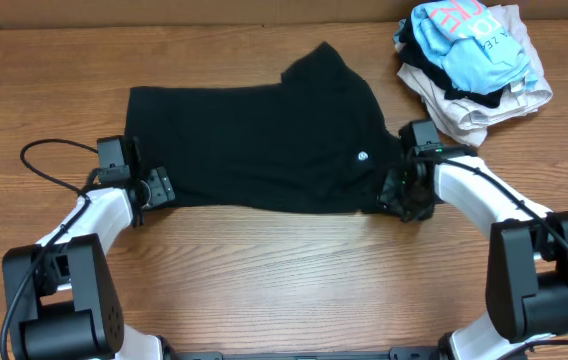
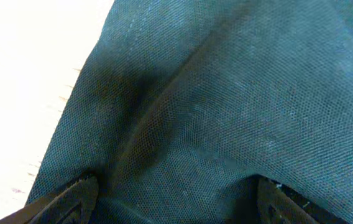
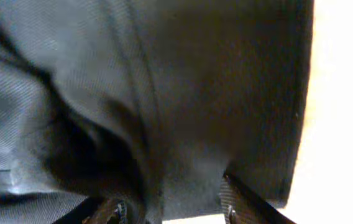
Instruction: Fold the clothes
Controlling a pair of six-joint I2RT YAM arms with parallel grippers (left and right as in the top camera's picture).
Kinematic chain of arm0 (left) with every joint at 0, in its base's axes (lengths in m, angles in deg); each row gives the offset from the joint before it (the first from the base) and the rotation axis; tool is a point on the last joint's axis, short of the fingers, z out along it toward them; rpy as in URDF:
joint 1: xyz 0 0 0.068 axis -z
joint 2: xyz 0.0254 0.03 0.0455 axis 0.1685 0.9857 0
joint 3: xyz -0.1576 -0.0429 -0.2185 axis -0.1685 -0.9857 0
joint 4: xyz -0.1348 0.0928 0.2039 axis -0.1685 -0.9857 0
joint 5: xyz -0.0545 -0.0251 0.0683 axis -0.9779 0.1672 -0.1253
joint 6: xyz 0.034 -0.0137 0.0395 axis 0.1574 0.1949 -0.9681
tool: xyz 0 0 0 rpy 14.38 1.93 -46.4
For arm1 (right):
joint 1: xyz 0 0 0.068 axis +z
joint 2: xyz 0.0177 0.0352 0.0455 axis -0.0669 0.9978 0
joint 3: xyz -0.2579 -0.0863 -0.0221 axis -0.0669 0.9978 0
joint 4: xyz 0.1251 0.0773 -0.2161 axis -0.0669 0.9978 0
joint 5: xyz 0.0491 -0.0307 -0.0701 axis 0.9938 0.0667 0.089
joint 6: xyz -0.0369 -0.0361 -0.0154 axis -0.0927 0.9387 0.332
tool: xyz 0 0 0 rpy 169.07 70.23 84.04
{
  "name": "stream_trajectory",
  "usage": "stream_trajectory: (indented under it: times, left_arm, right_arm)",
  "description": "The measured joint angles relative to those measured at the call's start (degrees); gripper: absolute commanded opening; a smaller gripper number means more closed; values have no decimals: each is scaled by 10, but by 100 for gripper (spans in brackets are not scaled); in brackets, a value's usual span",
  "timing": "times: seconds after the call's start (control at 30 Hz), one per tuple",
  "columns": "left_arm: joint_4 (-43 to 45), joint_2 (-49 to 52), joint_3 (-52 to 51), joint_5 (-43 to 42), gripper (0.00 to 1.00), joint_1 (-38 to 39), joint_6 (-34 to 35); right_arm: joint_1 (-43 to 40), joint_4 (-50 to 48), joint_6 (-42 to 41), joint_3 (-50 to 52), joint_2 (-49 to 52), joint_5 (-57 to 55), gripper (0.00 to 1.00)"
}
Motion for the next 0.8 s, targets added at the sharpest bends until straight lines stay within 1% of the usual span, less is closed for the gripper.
stream_trajectory:
  times: [0.1, 0.23, 0.4, 0.47, 0.53, 0.6, 0.67, 0.73, 0.77, 0.8]
  left_arm:
    - [-45, 1, 10, 6, 82, -4, 16]
    - [-141, -5, 24, 6, 79, -20, 44]
    - [-274, -14, 39, 8, 77, -35, 71]
    - [-307, -21, 36, 8, 77, -37, 71]
    - [-330, -31, 27, 9, 78, -37, 71]
    - [-351, -50, 12, 10, 82, -37, 71]
    - [-357, -79, 1, 11, 91, -37, 69]
    - [-356, -119, 0, 10, 98, -37, 69]
    - [-355, -137, 0, 10, 100, -37, 68]
    - [-355, -159, 1, 10, 100, -37, 69]
  right_arm:
    - [-7, 52, -2, 5, -6, 18, 51]
    - [-8, 109, -6, 20, -42, 35, 52]
    - [-9, 166, -6, 21, -143, 42, 53]
    - [-9, 188, -7, 21, -188, 44, 53]
    - [-9, 203, -9, 21, -223, 44, 57]
    - [-9, 216, -9, 21, -255, 44, 61]
    - [-9, 225, -9, 21, -286, 44, 65]
    - [-9, 229, -4, 21, -314, 44, 70]
    - [-9, 232, 2, 18, -324, 44, 72]
    - [-9, 236, 8, 14, -333, 44, 74]
